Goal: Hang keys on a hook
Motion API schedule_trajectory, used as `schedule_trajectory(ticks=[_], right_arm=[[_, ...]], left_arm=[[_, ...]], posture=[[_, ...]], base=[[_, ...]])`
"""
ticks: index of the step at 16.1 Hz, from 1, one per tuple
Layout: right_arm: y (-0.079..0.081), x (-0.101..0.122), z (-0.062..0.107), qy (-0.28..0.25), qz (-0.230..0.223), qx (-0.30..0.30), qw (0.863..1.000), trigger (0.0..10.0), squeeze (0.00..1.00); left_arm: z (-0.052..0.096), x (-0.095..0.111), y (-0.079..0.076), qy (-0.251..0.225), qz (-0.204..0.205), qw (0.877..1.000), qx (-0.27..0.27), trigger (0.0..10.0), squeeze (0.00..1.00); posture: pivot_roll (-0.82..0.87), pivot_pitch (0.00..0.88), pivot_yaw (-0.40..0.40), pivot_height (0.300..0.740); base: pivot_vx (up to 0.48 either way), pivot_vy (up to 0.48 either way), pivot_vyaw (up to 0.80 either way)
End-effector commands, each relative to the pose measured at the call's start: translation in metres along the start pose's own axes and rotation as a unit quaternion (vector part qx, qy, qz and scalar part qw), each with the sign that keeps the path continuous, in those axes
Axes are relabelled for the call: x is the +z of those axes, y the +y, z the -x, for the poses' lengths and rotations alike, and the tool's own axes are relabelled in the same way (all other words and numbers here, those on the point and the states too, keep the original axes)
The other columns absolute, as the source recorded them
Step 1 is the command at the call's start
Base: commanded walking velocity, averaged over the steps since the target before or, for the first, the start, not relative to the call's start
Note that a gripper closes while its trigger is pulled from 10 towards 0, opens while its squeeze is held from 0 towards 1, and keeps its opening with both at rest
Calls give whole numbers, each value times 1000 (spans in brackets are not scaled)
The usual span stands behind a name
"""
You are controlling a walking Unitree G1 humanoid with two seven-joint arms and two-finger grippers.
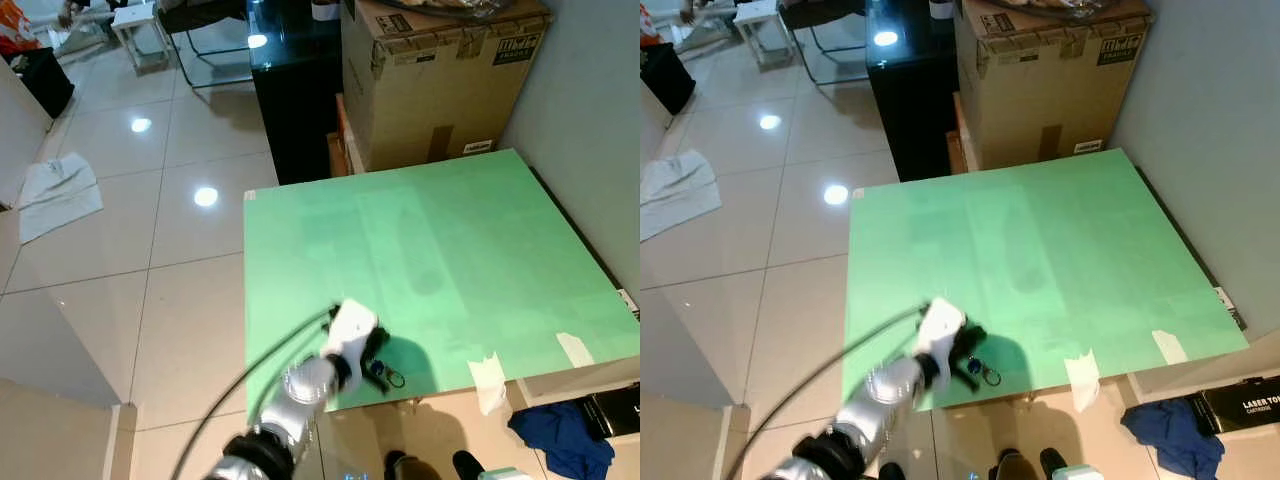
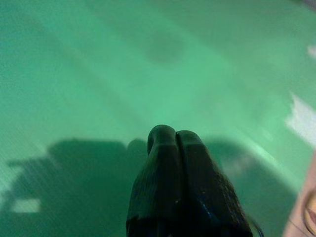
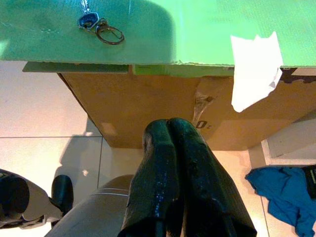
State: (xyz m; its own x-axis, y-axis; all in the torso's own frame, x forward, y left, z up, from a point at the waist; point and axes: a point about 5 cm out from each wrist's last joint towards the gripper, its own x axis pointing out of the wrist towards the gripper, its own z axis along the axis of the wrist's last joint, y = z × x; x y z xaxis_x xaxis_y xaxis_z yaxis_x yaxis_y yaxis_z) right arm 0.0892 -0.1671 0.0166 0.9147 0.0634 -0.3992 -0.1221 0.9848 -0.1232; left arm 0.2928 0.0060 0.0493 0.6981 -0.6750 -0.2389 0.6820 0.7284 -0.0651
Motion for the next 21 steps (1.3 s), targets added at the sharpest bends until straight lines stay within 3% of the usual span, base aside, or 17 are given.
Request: schedule_trajectory(ticks=[1, 3, 4, 5, 8, 10, 11, 13, 16, 17, 21], right_arm=[[-1, -9, 5, 19, -4, -2, 1000, 10000, 0], [-2, -13, 7, 26, -5, -4, 1000, 10000, 0], [-3, -14, 6, 27, -6, -4, 1000, 10000, 0], [-3, -15, 5, 27, -6, -2, 1000, 10000, 0], [-4, -15, 0, 25, -3, 2, 1000, 10000, 0], [-7, -18, -4, 24, 2, 6, 1000, 10000, 0], [-9, -20, -4, 26, 3, 7, 1000, 10000, 0], [-9, -22, -3, 27, 4, 8, 1000, 10000, 0], [-7, -23, -3, 26, 5, 11, 1000, 10000, 0], [-5, -22, -3, 21, 4, 12, 1000, 10000, 0], [-2, -20, 1, 17, -5, 16, 1000, 10000, 0]], left_arm=[[7, 6, 6, 0, 5, 1000, -1, 10000, 0], [28, -2, 2, 27, 36, 999, -13, 10000, 0], [37, -6, -6, 36, 52, 998, -22, 10000, 408], [42, -7, -11, 40, 51, 997, -29, 10000, 1000], [53, -12, -23, 53, 35, 997, -47, 10000, 1000], [65, 1, -38, 18, 18, 995, -100, 10000, 1000], [65, 4, -39, 7, -20, 994, -104, 10000, 1000], [64, 7, -45, -17, -54, 991, -124, 10000, 1000], [57, -1, -49, -11, -114, 985, -132, 10000, 1000], [53, -10, -48, -1, -154, 980, -128, 10000, 0], [38, -21, -52, -2, -194, 973, -127, 10000, 0]], posture=[[-382, 249, 120, 740], [-376, 246, 120, 740], [-369, 242, 118, 740], [-362, 235, 112, 740], [-352, 225, 104, 740], [-350, 217, 99, 740], [-349, 213, 97, 740], [-350, 209, 96, 740], [-355, 206, 98, 740], [-361, 205, 101, 740], [-371, 216, 103, 740]], base=[[0, 0, 0], [0, 0, 0], [0, 0, 0], [0, 0, 0], [0, 0, 0], [0, 0, 0], [0, 0, 0], [0, 0, 0], [0, 0, 0], [0, 0, 0], [0, 0, 0]])
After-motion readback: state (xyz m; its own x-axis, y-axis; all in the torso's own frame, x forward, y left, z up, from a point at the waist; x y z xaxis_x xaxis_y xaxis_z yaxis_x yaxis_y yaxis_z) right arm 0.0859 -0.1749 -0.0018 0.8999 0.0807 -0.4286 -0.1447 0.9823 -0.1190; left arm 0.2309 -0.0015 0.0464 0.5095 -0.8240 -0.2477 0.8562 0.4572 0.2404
